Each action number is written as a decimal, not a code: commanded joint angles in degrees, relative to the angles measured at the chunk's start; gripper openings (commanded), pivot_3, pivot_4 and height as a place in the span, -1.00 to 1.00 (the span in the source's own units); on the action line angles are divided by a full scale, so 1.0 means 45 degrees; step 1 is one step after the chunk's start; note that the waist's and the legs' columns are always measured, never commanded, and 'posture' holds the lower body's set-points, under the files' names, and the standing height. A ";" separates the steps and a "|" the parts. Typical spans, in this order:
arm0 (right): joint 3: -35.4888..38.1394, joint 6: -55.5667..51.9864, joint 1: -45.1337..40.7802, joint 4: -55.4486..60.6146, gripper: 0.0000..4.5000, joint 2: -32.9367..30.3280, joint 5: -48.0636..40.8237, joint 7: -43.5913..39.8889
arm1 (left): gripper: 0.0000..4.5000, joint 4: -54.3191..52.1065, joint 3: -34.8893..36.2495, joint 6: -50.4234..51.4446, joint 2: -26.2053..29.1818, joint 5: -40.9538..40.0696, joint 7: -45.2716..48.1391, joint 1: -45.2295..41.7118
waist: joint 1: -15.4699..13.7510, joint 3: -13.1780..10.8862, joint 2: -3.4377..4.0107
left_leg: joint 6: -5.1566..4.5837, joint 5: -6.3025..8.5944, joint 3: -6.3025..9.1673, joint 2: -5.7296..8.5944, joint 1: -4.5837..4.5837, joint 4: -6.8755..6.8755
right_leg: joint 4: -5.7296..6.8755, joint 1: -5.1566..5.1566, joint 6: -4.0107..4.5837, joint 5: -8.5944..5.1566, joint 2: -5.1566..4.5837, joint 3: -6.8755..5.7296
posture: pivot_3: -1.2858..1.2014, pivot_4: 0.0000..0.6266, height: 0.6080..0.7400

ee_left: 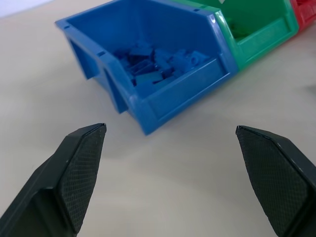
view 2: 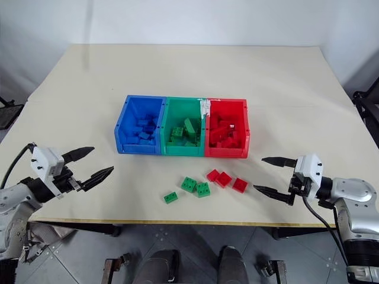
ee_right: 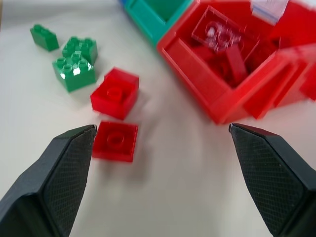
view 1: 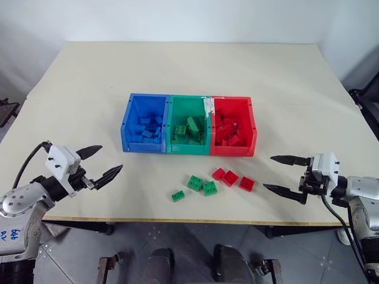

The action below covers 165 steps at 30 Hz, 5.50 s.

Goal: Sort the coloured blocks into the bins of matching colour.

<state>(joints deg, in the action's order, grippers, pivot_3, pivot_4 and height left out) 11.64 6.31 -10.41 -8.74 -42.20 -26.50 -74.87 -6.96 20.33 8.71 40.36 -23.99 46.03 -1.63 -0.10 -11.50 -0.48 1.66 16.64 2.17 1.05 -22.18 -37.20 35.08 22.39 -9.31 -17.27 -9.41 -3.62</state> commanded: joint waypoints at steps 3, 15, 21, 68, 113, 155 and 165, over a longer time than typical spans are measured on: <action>0.0662 0.0040 0.0652 0.0852 1.00 -0.0116 -0.0315 0.0392 | 0.99 -0.0453 -0.0567 0.0505 0.0230 -0.0176 0.0507 -0.0133 | -0.0011 0.0000 0.0000 | -0.0002 0.0003 0.0000 0.0001 -0.0002 0.0004 | 0.0009 -0.0001 -0.0002 0.0002 0.0000 -0.0002 | 0.03 -0.52 1.00; 0.1884 0.0358 0.2078 -0.0282 1.00 -0.1894 0.0116 -0.0302 | 0.99 -0.3186 -0.4378 0.0884 -0.0017 0.0071 0.2428 -0.0927 | -0.0273 0.0000 0.0000 | -0.0016 0.0011 -0.0017 0.0003 0.0002 -0.0024 | -0.0027 -0.0015 -0.0015 0.0012 0.0000 0.0012 | 0.03 -0.52 1.00; 0.0222 -0.3344 0.1785 0.3320 1.00 -0.2215 0.0190 0.1068 | 0.99 -0.2728 -0.4307 0.0610 0.0063 0.0113 0.2565 -0.0945 | -0.0136 0.0001 0.0011 | -0.0013 0.0010 -0.0034 -0.0007 0.0006 -0.0018 | -0.0005 -0.0001 -0.0013 0.0012 0.0003 0.0025 | 0.03 -0.52 1.00; -0.1566 -0.6019 -0.7725 -0.0981 0.68 0.1963 0.1243 0.5877 | 1.00 -0.3522 -0.0532 0.0683 -0.0401 -0.1052 0.0924 0.2100 | 0.0021 0.0001 0.0007 | -0.0033 0.0030 -0.0048 -0.0029 -0.0043 -0.0025 | -0.0023 0.0035 0.0006 0.0046 0.0029 0.0026 | 0.03 -0.52 1.00; -0.3903 -0.8510 -0.0722 0.5343 0.57 0.1120 0.1840 0.5970 | 1.00 -0.3259 -0.1626 0.0575 -0.0377 -0.0675 0.1746 0.1741 | -0.0249 0.0007 0.0002 | -0.0055 0.0052 -0.0141 -0.0044 0.0003 -0.0067 | -0.0017 0.0025 -0.0016 0.0062 0.0040 0.0117 | 0.03 -0.52 1.00; 0.0441 -0.2677 -0.1810 0.0261 0.99 -0.0379 -0.0314 0.0071 | 1.00 -0.3114 -0.3447 0.1887 -0.0235 -0.0726 0.1594 -0.0339 | -0.0236 0.0006 0.0006 | -0.0023 0.0106 -0.0237 -0.0168 -0.0004 -0.0092 | -0.0030 0.0062 0.0035 0.0079 0.0177 0.0174 | 0.03 -0.52 1.00; -0.1801 -0.0824 -0.3048 -0.0905 0.99 -0.1349 0.1529 -0.1943 | 1.00 -0.2069 -0.3674 -0.0329 -0.0842 -0.0027 0.1988 -0.1263 | 0.0143 0.0001 0.0016 | -0.0016 0.0107 -0.0271 -0.0192 0.0024 -0.0109 | -0.0018 0.0062 0.0041 0.0083 0.0192 0.0197 | 0.03 -0.52 1.00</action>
<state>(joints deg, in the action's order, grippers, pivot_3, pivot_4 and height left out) 5.22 3.14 -21.56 -14.66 -48.01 -20.01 -81.45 -16.02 2.30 9.57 36.76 -24.36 54.69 -7.36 0.55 -11.50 -0.40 1.59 17.12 0.94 0.19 -22.07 -37.72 34.99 22.67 -9.12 -16.89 -8.55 -2.72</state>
